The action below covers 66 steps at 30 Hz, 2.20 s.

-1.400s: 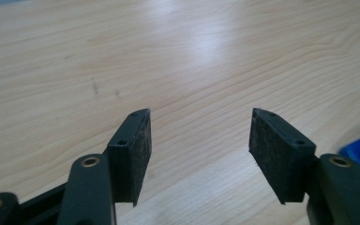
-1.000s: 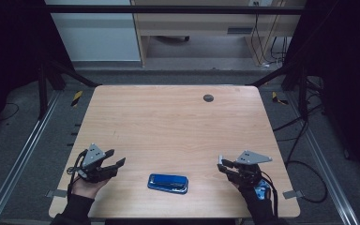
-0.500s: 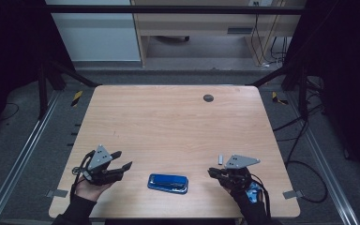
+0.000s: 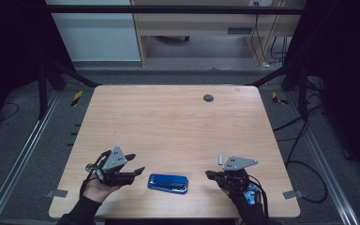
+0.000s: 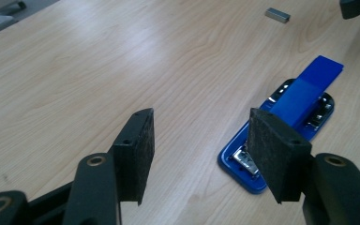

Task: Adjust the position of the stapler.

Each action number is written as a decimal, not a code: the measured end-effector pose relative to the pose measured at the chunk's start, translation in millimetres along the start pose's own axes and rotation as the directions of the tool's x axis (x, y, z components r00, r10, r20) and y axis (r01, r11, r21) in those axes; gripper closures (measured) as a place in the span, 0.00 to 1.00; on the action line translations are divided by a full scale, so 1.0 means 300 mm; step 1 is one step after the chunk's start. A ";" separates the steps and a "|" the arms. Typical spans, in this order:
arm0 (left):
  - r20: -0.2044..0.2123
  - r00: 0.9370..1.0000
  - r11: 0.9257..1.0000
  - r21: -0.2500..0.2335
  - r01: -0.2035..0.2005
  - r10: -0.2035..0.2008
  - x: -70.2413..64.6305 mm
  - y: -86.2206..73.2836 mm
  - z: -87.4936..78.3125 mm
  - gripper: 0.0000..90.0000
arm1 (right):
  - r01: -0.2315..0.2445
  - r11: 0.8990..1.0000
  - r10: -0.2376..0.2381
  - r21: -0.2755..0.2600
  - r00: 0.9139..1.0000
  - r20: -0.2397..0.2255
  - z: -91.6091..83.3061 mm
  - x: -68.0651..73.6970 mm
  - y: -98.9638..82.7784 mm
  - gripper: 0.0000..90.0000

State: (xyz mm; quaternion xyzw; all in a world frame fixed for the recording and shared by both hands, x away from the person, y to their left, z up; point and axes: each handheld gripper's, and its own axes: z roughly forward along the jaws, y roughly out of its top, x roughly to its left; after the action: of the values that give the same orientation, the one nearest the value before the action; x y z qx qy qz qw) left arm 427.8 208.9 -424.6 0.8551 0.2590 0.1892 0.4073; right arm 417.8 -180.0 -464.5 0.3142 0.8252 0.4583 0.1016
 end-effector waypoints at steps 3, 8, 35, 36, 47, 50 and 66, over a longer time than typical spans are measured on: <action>0.029 0.999 1.000 0.014 -0.025 0.024 -0.018 0.017 0.017 0.48 | 0.004 1.000 -0.004 0.002 1.000 -0.016 0.003 0.011 -0.001 1.00; 0.094 0.991 0.994 0.045 -0.095 0.091 -0.051 0.050 0.049 0.50 | 0.017 1.000 -0.017 0.010 0.999 -0.033 0.013 0.032 -0.003 1.00; 0.319 0.907 0.940 0.113 -0.322 0.273 -0.130 0.166 0.194 0.48 | 0.019 0.999 -0.018 -0.038 1.000 0.022 0.023 0.033 -0.013 0.68; 0.322 0.905 0.938 0.116 -0.328 0.277 -0.131 0.166 0.198 0.47 | 0.021 0.999 -0.020 -0.041 0.999 0.029 0.024 0.032 -0.014 0.66; 0.362 0.881 0.918 0.135 -0.374 0.306 -0.147 0.170 0.233 0.49 | 0.024 0.999 -0.023 -0.023 0.999 0.039 0.031 0.028 -0.023 0.62; 0.372 0.875 0.915 0.134 -0.381 0.310 -0.149 0.170 0.239 0.50 | 0.022 1.000 -0.021 -0.017 0.999 0.027 0.032 0.028 -0.023 0.67; 0.422 0.839 0.879 0.171 -0.446 0.344 -0.166 0.186 0.287 0.52 | 0.032 0.999 -0.032 0.004 0.999 0.007 0.035 0.032 -0.021 0.77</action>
State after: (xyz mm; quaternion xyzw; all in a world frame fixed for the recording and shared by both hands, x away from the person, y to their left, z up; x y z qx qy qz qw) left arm 450.5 97.9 -437.3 0.9564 0.0144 0.0647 0.2846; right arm 412.3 -169.4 -474.4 0.3030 0.8305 0.4540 0.1114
